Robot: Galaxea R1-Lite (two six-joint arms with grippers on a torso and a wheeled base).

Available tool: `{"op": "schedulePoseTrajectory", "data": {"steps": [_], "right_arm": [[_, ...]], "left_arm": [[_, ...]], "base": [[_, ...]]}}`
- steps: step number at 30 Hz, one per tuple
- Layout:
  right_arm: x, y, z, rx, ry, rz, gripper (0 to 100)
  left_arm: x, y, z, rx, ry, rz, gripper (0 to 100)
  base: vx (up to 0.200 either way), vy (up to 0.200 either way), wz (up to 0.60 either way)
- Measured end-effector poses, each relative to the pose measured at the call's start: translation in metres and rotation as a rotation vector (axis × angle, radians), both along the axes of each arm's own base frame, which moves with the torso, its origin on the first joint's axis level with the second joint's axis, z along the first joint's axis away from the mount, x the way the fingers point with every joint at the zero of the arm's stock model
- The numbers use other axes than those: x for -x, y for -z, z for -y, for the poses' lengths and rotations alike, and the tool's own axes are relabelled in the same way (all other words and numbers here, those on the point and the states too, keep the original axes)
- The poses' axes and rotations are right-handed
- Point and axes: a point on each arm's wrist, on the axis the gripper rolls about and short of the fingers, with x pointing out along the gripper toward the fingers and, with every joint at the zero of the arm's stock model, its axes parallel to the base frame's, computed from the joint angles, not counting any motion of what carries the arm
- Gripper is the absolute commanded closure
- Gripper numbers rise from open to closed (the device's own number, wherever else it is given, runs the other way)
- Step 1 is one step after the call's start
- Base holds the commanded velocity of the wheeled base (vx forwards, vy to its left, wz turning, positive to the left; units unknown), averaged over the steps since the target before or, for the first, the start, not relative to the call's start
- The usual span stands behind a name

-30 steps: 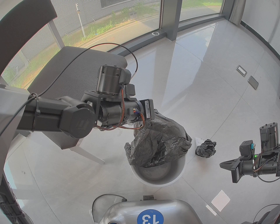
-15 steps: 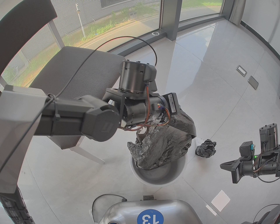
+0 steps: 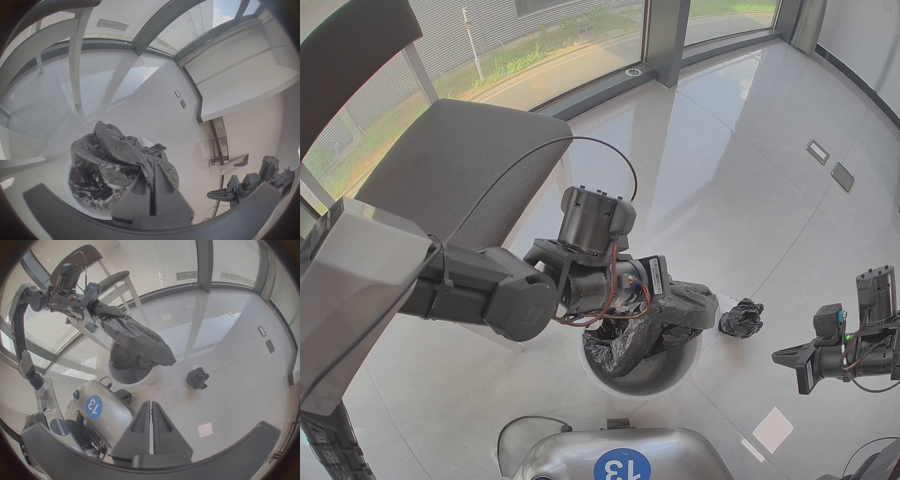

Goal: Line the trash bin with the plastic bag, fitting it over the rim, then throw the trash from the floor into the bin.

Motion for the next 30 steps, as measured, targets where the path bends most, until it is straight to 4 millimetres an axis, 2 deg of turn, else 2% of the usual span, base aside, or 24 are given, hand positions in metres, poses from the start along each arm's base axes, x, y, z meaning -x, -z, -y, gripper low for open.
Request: {"op": "schedulePoseTrajectory", "data": {"steps": [8, 22, 30], "right_arm": [[0.003, 0.002, -0.001, 0.003, -0.011, -0.007, 100], [0.014, 0.007, 0.0, 0.014, -0.031, -0.017, 100], [0.016, 0.005, 0.0, 0.023, -0.046, -0.001, 100]], "left_arm": [[0.013, 0.02, -0.013, -0.043, -0.015, -0.03, 100], [0.048, 0.05, -0.011, -0.095, 0.039, -0.037, 100], [0.069, 0.062, -0.017, -0.158, 0.057, -0.048, 100]], "base": [[0.0, 0.0, 0.0], [0.0, 0.0, 0.0], [0.0, 0.0, 0.0]]}}
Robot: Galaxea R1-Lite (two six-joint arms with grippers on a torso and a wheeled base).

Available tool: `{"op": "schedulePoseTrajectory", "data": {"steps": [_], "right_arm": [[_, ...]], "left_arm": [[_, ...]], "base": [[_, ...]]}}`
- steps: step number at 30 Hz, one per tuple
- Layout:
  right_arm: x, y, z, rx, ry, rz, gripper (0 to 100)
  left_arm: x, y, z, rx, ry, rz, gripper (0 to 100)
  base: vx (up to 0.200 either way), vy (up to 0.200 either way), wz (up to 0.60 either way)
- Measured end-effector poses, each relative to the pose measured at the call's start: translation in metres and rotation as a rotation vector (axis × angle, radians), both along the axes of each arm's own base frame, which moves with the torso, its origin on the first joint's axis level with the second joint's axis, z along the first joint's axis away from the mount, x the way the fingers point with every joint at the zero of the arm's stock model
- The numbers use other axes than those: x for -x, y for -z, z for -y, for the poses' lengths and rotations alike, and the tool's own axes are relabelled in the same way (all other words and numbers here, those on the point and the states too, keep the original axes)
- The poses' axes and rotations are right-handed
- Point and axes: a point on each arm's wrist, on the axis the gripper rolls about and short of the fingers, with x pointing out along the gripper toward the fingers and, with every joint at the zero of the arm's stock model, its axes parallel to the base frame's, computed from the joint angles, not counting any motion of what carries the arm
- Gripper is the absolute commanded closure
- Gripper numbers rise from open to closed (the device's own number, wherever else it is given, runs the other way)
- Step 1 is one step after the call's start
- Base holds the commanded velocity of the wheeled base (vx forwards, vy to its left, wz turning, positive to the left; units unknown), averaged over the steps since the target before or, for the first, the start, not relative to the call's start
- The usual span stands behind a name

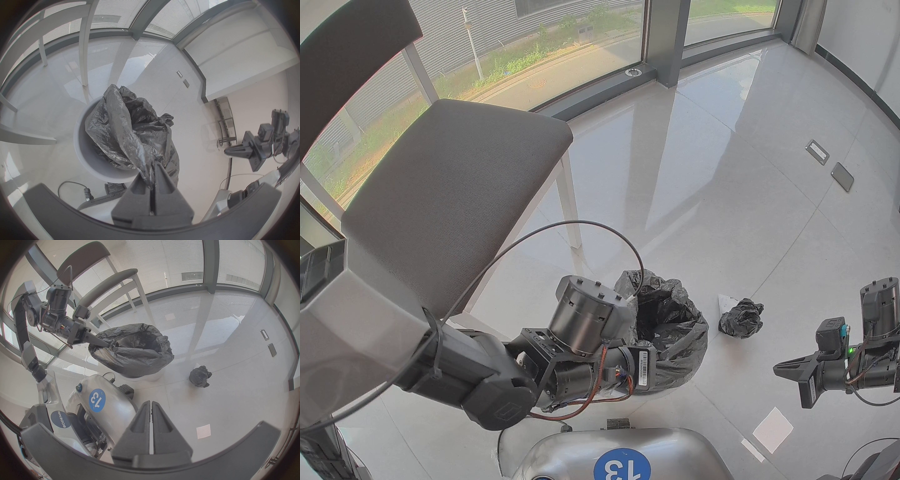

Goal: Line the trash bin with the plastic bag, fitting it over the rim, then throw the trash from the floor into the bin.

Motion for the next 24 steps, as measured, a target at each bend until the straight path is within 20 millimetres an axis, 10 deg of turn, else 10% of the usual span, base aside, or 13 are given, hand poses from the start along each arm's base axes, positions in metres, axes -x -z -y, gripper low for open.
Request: {"op": "schedulePoseTrajectory", "data": {"steps": [24], "right_arm": [[0.011, -0.001, 0.003, 0.002, -0.01, 0.021, 100]], "left_arm": [[0.012, 0.032, -0.025, -0.241, 0.092, 0.048, 100]], "base": [[0.0, 0.0, 0.0]]}}
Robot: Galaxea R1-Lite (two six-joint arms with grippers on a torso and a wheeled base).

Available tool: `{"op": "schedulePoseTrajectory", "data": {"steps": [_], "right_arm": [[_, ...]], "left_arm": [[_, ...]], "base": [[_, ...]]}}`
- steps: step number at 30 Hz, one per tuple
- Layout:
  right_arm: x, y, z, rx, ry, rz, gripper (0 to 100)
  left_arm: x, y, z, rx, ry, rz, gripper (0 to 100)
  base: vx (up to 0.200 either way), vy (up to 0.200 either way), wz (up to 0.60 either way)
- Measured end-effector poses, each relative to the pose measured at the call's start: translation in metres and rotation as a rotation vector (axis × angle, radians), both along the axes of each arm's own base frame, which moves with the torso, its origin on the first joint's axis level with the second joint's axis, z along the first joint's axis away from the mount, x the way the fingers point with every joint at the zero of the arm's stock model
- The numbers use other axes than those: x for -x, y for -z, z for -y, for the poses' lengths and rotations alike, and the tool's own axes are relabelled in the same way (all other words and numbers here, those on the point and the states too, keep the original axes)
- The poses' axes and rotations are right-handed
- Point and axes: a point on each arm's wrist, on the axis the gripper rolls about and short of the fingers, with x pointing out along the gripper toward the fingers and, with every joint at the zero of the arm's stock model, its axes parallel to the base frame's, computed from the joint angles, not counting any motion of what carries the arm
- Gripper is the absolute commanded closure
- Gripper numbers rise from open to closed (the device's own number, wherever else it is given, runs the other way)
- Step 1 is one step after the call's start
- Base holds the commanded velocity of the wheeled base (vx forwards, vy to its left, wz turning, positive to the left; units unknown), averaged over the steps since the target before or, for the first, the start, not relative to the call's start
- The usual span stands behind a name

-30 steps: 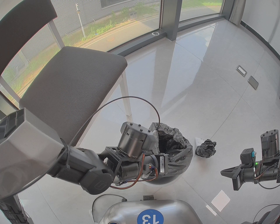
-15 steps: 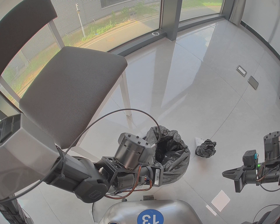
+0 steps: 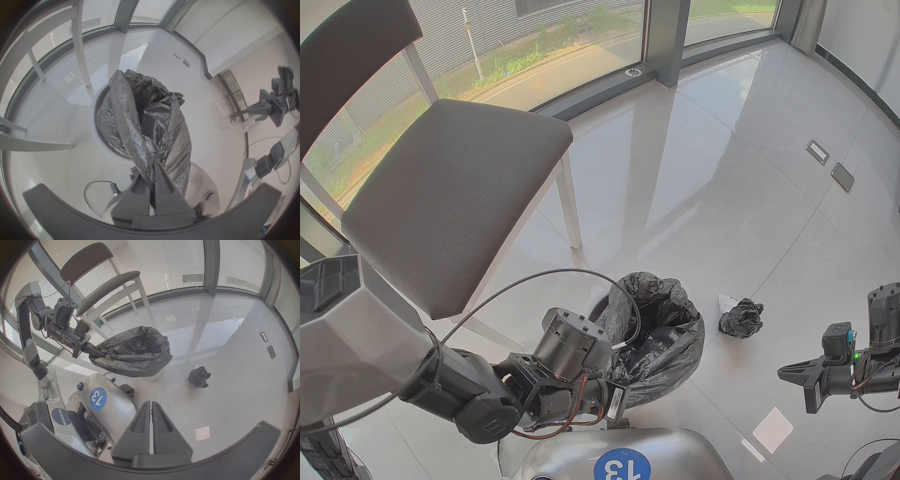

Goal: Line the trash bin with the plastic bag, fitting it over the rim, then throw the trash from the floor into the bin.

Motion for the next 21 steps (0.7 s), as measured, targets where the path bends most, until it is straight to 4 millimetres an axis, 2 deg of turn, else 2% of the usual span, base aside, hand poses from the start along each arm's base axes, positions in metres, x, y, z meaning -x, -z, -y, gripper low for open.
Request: {"op": "schedulePoseTrajectory", "data": {"steps": [13, 21], "right_arm": [[0.0, 0.0, 0.0, 0.006, -0.005, 0.001, 100], [0.0, 0.001, 0.0, 0.008, -0.006, -0.001, 100]], "left_arm": [[-0.005, 0.015, -0.022, -0.186, 0.088, 0.071, 100], [-0.006, 0.018, -0.033, -0.24, 0.103, 0.084, 100]], "base": [[0.0, 0.0, 0.0], [0.0, 0.0, 0.0]]}}
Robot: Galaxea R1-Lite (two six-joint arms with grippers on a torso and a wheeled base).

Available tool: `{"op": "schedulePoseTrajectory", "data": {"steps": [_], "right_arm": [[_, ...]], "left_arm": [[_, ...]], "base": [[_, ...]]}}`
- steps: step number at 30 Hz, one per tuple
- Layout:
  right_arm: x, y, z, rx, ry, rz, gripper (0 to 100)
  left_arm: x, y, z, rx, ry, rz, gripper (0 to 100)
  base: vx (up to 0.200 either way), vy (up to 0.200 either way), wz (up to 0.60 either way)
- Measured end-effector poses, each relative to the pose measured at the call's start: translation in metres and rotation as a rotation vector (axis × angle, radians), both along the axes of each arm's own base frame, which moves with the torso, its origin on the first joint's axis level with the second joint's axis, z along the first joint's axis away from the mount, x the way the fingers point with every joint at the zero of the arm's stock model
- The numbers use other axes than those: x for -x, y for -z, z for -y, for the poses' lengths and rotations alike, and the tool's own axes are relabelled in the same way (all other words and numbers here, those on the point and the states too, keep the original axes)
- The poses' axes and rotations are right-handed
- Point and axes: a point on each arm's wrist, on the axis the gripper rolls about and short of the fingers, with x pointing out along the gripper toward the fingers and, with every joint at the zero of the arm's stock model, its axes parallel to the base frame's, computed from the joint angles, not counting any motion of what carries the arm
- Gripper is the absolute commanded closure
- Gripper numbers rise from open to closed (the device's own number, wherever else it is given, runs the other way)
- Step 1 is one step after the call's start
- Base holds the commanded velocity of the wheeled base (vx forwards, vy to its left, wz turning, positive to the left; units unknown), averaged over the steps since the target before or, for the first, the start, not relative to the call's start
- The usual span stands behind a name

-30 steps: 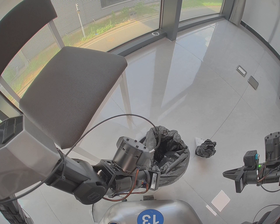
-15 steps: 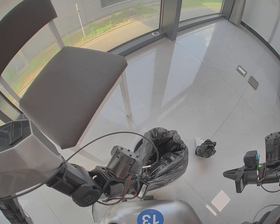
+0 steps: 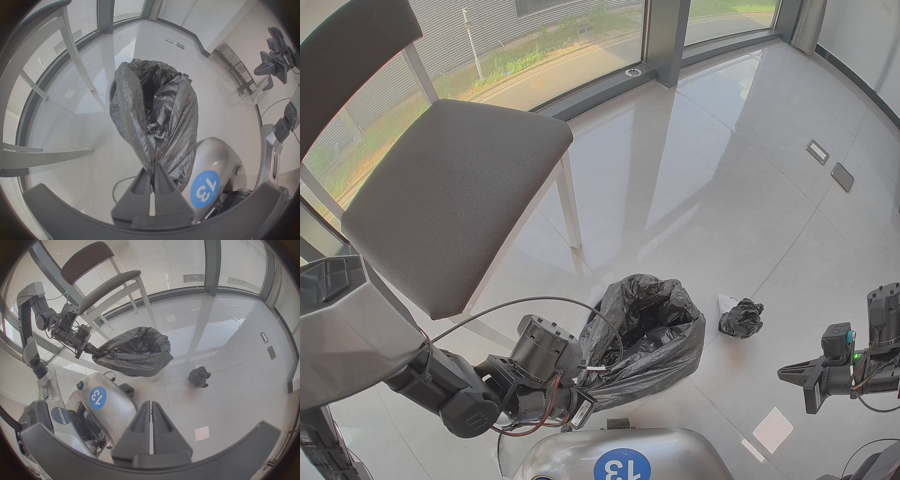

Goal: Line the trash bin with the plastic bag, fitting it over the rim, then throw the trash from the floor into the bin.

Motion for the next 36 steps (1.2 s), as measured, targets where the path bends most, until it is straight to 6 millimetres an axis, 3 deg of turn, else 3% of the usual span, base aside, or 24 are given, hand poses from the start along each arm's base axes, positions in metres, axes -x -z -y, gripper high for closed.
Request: {"op": "schedulePoseTrajectory", "data": {"steps": [13, 14, 28, 36], "right_arm": [[-0.001, 0.0, 0.0, 0.001, -0.001, 0.0, 100], [-0.001, 0.0, 0.0, 0.001, -0.001, 0.0, 100], [-0.002, 0.0, 0.0, 0.001, 0.002, -0.001, 100], [-0.002, 0.0, 0.0, 0.002, 0.002, 0.001, 100]], "left_arm": [[0.0, 0.003, -0.011, -0.052, 0.017, 0.014, 100], [-0.001, 0.003, -0.011, -0.052, 0.017, 0.014, 0], [-0.006, 0.001, -0.019, -0.052, -0.026, 0.016, 0], [-0.024, -0.019, -0.017, -0.009, -0.059, 0.091, 0]], "base": [[0.0, 0.0, 0.0], [0.0, 0.0, 0.0], [0.0, 0.0, 0.0], [0.0, 0.0, 0.0]]}}
